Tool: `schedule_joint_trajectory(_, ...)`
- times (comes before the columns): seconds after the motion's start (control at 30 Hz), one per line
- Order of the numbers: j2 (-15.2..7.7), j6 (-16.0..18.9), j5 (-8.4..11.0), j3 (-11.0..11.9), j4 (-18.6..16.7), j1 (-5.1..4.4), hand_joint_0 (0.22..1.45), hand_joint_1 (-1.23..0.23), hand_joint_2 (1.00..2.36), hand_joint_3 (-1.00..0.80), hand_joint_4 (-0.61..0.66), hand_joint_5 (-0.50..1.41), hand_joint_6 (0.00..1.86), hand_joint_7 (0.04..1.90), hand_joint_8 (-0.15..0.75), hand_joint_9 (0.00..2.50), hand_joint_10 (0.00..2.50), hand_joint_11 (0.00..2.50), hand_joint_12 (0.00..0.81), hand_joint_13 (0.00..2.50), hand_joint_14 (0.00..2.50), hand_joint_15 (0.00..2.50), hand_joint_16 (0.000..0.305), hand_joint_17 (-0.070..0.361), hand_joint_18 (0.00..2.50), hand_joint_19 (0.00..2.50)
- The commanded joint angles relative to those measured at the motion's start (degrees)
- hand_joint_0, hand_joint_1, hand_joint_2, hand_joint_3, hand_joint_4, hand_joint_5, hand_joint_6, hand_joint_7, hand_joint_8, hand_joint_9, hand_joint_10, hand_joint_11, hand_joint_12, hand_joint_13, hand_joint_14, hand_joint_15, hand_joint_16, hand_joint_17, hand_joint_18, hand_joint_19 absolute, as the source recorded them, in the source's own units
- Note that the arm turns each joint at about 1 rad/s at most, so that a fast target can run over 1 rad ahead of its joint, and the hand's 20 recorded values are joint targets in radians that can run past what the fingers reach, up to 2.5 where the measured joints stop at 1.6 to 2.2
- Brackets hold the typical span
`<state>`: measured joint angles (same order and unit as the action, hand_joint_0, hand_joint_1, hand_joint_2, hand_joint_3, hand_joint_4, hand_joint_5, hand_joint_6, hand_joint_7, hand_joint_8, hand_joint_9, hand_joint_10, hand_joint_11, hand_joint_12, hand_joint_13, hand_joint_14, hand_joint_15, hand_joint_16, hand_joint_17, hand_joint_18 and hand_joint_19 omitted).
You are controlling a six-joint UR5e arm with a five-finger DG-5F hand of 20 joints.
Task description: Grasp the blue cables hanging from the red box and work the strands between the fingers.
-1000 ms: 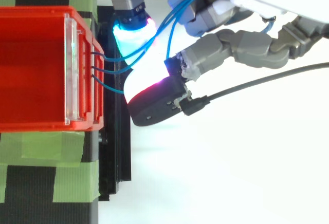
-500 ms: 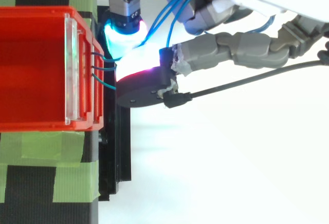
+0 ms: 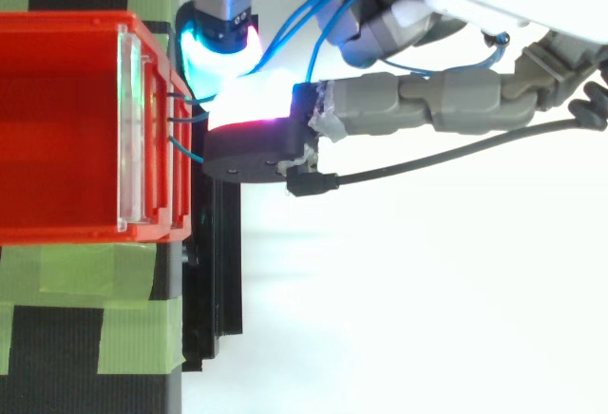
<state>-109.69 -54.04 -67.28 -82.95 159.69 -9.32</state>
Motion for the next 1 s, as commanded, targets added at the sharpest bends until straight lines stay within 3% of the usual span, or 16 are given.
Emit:
schedule_joint_trajectory(0.0,0.0,0.1,-0.13,0.1,0.0,0.01,0.83,-0.71,1.05,-0.2,0.42,0.53,0.02,1.26,0.35,0.91,2.5,1.99,0.431,1.02,2.5,1.29,0.063,0.142,1.39,1.65)
schedule_joint_trajectory(0.03,0.0,0.0,-0.57,0.1,0.0,0.01,0.81,-0.68,1.01,-0.38,0.39,0.51,0.02,1.28,0.35,0.91,2.5,1.99,0.431,1.02,2.5,1.29,0.063,0.142,1.39,1.65)
schedule_joint_trajectory(0.13,0.0,-0.2,-1.71,0.0,0.1,0.01,0.76,-0.65,1.01,-0.66,0.33,0.48,0.02,1.34,0.35,0.91,2.5,1.99,0.431,1.02,2.5,1.29,0.063,0.142,1.39,1.65)
schedule_joint_trajectory(0.5,0.0,-0.3,-1.97,0.0,0.1,0.01,0.82,-0.69,1.0,-0.91,0.33,0.6,0.01,1.45,0.35,0.91,2.5,1.99,0.431,1.02,2.5,1.29,0.063,0.142,1.39,1.65)
schedule_joint_trajectory(0.77,0.0,-0.4,-1.97,0.0,0.1,0.01,0.88,-0.72,1.01,-0.81,0.3,0.62,0.01,1.45,0.35,0.91,2.5,1.99,0.431,1.02,2.5,1.29,0.063,0.142,1.39,1.65)
schedule_joint_trajectory(0.97,0.0,-0.4,-2.15,0.1,0.2,0.01,0.93,-0.7,1.02,-0.44,0.35,0.48,0.02,1.32,0.35,0.91,2.5,1.99,0.431,1.02,2.5,1.29,0.063,0.142,1.39,1.65)
